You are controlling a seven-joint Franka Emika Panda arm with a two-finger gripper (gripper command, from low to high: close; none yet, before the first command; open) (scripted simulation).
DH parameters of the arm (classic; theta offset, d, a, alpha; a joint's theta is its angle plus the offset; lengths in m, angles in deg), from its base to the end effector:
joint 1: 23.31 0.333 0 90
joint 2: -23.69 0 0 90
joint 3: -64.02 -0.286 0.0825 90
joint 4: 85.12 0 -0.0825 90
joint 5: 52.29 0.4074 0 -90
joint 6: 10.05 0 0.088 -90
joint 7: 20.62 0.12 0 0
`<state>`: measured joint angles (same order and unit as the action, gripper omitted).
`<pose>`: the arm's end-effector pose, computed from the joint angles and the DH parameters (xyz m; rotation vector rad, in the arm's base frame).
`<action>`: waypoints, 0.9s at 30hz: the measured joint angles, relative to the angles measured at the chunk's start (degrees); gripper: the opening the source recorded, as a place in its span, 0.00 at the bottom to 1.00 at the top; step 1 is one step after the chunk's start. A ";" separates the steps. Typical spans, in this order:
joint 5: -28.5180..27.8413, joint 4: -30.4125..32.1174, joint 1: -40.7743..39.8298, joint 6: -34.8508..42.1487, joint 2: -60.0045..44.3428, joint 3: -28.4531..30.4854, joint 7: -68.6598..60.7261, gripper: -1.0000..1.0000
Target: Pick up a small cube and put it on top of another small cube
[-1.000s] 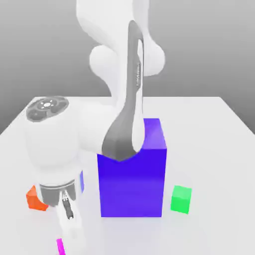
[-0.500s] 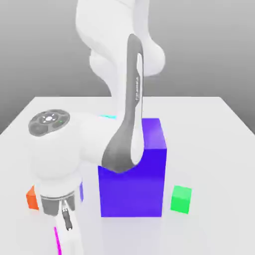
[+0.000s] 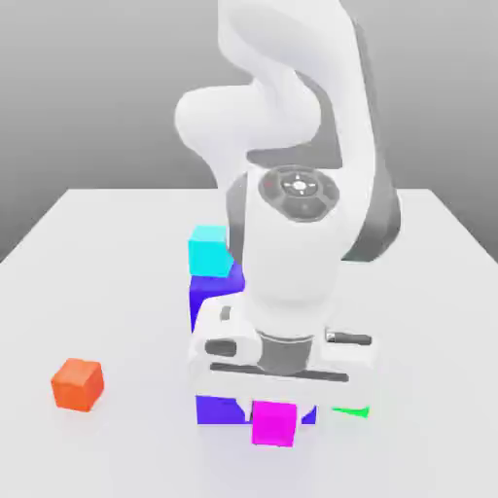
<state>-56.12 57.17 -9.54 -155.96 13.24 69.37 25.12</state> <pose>0.4615 0.0662 0.1457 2.9067 -0.8884 -0.1256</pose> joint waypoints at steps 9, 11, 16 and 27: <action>-2.91 9.44 4.98 -1.37 8.91 -6.88 -32.10 0.00; -1.87 12.13 6.73 -2.54 11.38 -7.15 -40.15 0.00; 0.95 18.21 10.00 -5.31 17.11 -6.63 -58.01 0.00; 4.30 18.86 11.29 -20.04 5.59 -4.76 -65.15 1.00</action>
<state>-51.81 76.03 1.75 -176.00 18.82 64.61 -40.03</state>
